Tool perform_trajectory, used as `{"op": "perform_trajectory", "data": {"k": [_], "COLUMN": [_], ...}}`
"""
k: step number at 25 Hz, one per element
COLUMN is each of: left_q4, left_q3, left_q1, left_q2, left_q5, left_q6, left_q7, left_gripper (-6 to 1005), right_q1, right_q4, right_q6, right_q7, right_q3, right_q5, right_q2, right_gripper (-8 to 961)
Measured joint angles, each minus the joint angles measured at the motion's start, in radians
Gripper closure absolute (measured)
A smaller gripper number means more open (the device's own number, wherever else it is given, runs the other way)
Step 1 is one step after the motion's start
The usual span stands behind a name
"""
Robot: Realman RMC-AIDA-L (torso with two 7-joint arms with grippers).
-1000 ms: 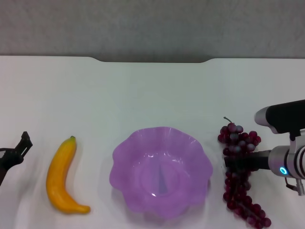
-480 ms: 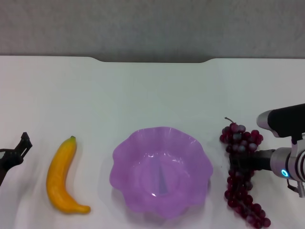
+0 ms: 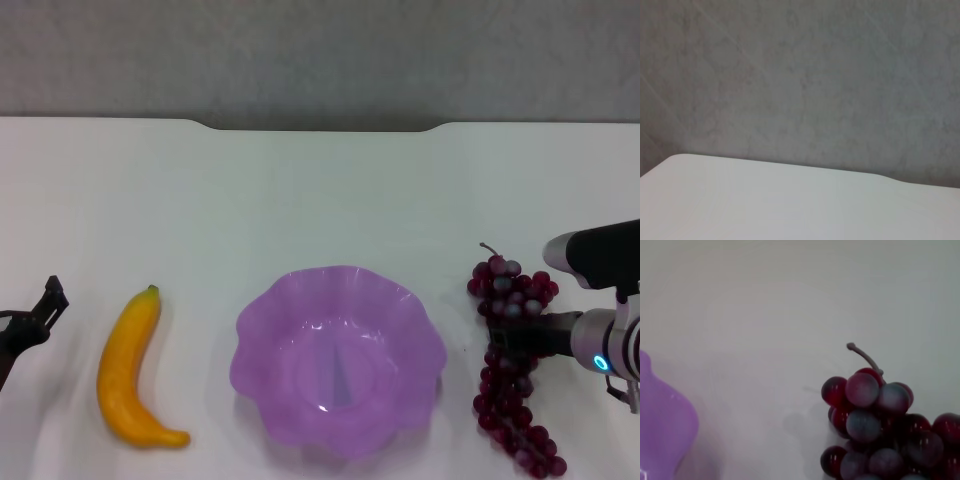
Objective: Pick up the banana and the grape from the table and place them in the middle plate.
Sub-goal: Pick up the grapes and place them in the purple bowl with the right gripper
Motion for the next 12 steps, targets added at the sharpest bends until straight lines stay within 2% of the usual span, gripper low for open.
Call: {"op": "perform_trajectory", "data": {"k": [4,12], "left_q4": [0.0,0.0], "left_q3": [0.001,0.001], "left_q1": [-0.002,-0.003], "left_q2": [0.0,0.0], "left_q5": [0.0,0.0], "left_q6": [0.0,0.003], "left_q7": [0.0,0.0], "left_gripper": [138,140], "right_q1": [0.0,-0.003], "right_q4": [-0.003,-0.003], "right_q6": [-0.013,-0.034], "right_q7": [0.0,-0.001], "right_q3": [0.0,-0.011], "right_q5": [0.0,0.0], "right_q2": [0.0,0.0], "right_gripper": [453,459]}}
